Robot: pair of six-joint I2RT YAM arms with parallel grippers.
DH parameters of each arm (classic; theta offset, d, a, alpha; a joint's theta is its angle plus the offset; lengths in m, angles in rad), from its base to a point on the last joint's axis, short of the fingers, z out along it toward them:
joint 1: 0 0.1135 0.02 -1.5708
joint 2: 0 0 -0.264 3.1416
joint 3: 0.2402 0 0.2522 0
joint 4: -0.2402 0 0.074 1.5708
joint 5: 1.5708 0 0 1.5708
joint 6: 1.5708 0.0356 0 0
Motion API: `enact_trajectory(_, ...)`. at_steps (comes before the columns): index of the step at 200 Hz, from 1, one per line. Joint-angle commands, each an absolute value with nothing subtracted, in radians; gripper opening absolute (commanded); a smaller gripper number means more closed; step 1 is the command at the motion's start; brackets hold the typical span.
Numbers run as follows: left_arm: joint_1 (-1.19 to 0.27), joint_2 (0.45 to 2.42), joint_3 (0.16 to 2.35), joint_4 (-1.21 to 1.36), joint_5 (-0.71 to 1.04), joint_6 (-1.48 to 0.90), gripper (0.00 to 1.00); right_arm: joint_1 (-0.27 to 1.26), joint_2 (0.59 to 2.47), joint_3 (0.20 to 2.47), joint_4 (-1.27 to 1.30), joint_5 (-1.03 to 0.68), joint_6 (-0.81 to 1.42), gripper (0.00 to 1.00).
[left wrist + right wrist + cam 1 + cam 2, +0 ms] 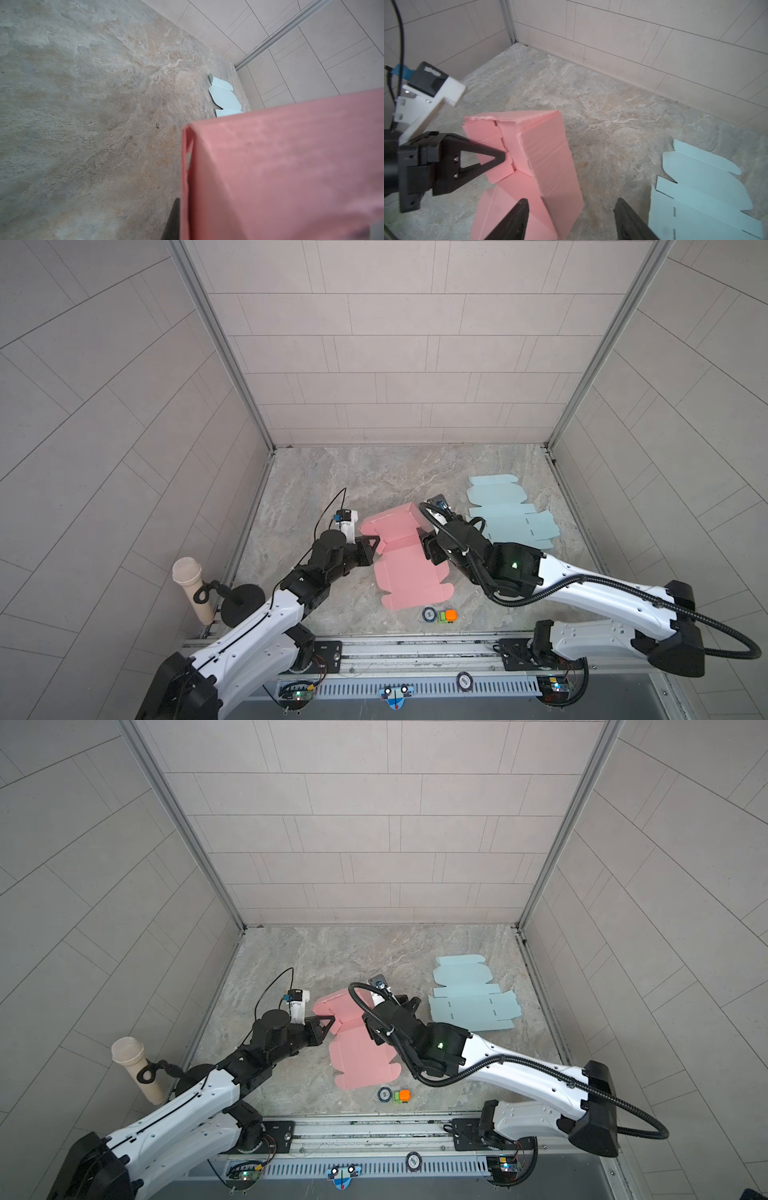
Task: Fold the paper box
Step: 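Release the pink wall and draw the right gripper back while the left holds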
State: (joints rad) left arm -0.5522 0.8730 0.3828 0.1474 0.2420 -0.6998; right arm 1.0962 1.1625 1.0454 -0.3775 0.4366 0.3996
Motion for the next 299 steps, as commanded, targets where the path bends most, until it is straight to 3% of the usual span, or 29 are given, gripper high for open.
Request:
enact_trajectory(1,-0.556,0.883,0.379,0.18,0.236,-0.689,0.0,1.074,1.097,0.988,-0.292,0.308,0.37,0.7)
enact_trajectory(80,-0.555,0.913,0.405,0.122,0.216,-0.635,0.0,0.978,1.042,0.898,-0.234,0.179,0.38,0.65)
enact_trajectory(182,-0.555,1.051,0.47,-0.026,0.126,-0.468,0.0,0.771,1.135,0.784,-0.099,0.008,0.514,0.66)
enact_trajectory(225,-0.556,1.133,0.439,0.085,0.137,-0.39,0.02,0.696,1.21,0.741,-0.055,-0.011,0.561,0.66)
enact_trajectory(299,-0.555,1.323,0.519,0.02,0.077,-0.391,0.06,0.678,1.464,0.746,0.083,-0.072,0.595,0.64)
